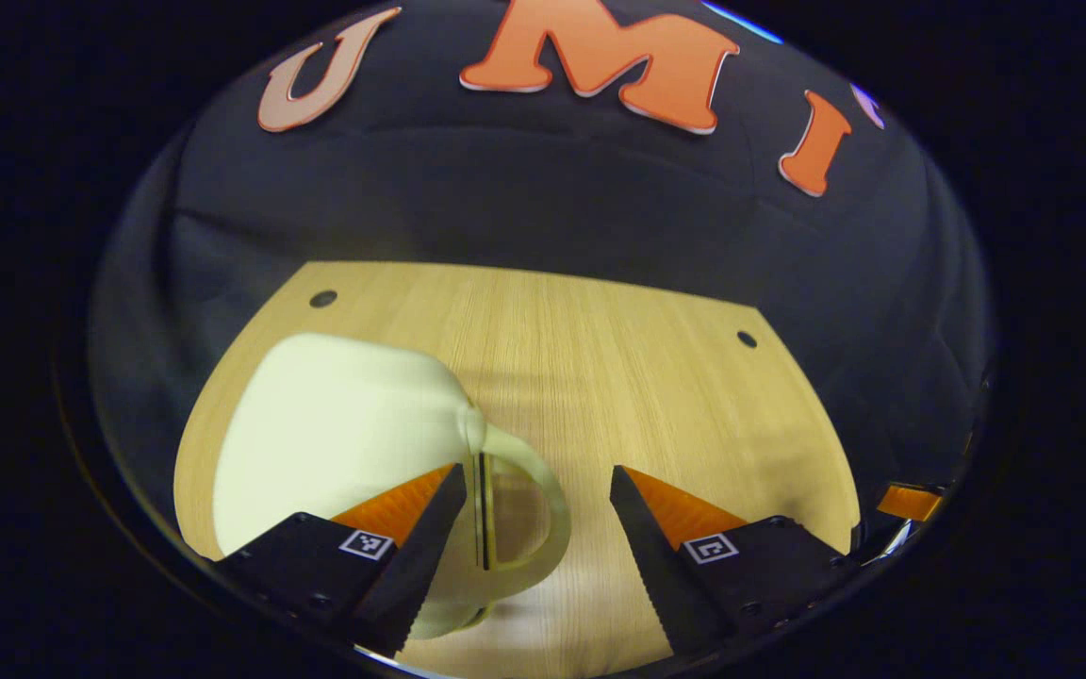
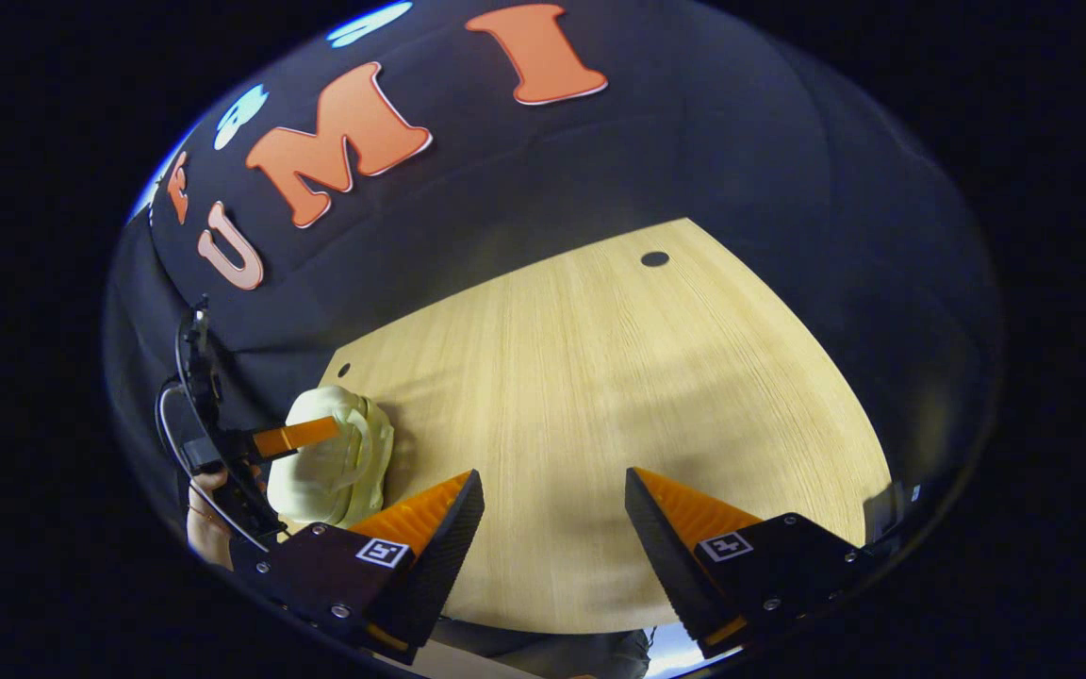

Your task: First open the suitcase, pack the skin care products into it, and then close the suitcase.

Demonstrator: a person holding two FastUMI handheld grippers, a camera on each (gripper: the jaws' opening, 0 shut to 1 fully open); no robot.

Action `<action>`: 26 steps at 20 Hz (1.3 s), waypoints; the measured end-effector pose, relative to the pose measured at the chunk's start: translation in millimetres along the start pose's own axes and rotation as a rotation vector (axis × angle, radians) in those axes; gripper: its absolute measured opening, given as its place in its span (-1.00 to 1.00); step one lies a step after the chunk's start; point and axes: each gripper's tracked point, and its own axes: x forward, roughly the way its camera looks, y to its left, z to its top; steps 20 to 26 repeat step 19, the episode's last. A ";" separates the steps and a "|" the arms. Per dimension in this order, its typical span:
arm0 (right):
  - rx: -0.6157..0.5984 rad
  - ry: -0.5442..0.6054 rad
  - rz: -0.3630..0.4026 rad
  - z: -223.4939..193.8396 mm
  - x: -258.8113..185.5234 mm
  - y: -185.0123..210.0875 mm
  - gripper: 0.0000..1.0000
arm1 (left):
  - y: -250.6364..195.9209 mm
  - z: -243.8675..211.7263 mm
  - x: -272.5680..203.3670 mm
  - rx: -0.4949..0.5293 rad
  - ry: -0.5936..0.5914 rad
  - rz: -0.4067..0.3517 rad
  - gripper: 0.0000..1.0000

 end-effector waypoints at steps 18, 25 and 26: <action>-0.295 -0.435 -0.152 88.4 -6.2 137.9 1.00 | 70.9 202.6 -107.4 0.179 -0.522 0.011 0.92; -0.290 -0.434 -0.148 86.4 -6.6 141.9 0.92 | 72.7 202.5 -107.3 0.176 -0.520 -0.006 0.92; -0.290 -0.434 -0.148 86.4 -6.6 141.9 0.92 | 72.7 202.5 -107.3 0.176 -0.520 -0.006 0.92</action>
